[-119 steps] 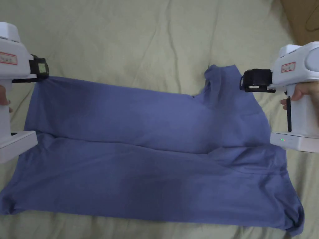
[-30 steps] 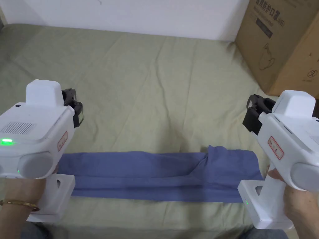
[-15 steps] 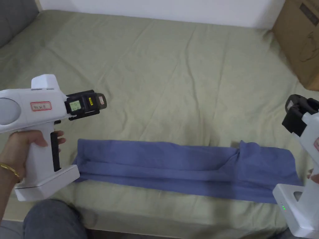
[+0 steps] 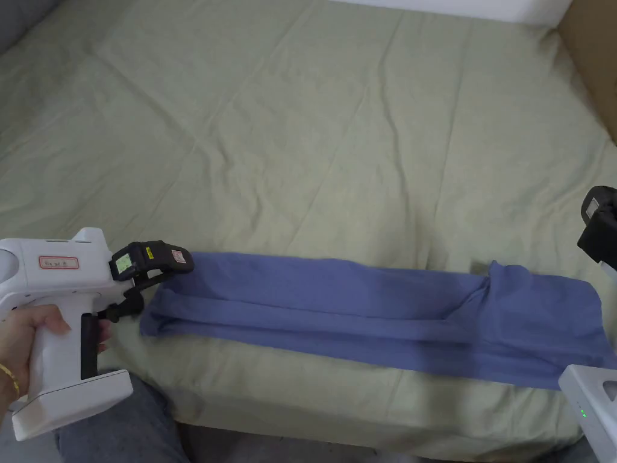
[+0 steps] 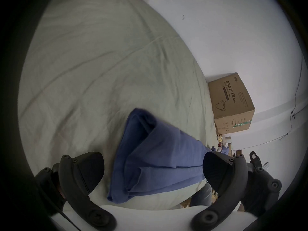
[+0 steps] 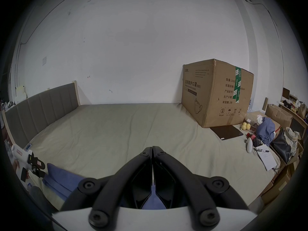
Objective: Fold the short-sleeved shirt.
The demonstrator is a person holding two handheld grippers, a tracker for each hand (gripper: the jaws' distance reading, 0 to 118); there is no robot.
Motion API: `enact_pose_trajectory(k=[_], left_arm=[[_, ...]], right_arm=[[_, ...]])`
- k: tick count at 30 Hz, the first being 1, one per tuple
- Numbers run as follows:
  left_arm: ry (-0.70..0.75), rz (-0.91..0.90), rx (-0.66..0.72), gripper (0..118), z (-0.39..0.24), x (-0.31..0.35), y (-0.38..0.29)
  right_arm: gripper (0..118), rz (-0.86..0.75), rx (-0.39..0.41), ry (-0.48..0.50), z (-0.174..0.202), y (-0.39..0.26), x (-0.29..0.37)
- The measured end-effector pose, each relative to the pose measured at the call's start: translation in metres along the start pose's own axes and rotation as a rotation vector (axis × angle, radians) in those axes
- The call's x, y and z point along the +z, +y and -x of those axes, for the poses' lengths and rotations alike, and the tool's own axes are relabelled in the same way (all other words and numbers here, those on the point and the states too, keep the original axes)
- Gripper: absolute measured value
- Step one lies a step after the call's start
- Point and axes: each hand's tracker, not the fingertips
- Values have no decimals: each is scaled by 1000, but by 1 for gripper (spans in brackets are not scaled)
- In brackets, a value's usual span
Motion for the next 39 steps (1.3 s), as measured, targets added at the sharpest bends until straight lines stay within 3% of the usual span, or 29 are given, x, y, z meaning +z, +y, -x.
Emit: enact_pose_trajectory(k=[7, 8, 11, 14, 21, 25, 29, 32, 33, 39], left_arm=[[-32, 49, -13, 104, -8, -18, -13], [-20, 41, -7, 95, -8, -18, -11], [94, -21, 15, 23, -11, -19, -11], [127, -11, -8, 8, -17, -27, -17], [314, -47, -211, 5, -62, -16, 0], [349, -136, -403, 5, -137, 20, -20], [292, -153, -552, 5, -190, 27, -51], [230, -134, -614, 5, -222, 18, -68], [201, -120, -620, 5, -230, 13, -72], [92, -22, -643, 5, -275, -50, -99]], right_arm=[[0, 7, -34, -1, 2, -1, -4], [0, 8, -27, 0, 3, -2, -4], [0, 10, -16, 28, 6, -4, -5], [0, 8, 15, 19, 7, -5, -7], [0, -12, 1, 22, -2, -4, 1], [0, -36, 8, 8, -9, -3, 8], [0, -63, 31, -18, -21, -4, 14], [0, -62, -23, -14, -28, -5, 21], [0, -61, -69, -6, -30, -5, 23], [0, -85, -83, -38, -50, -12, 39]])
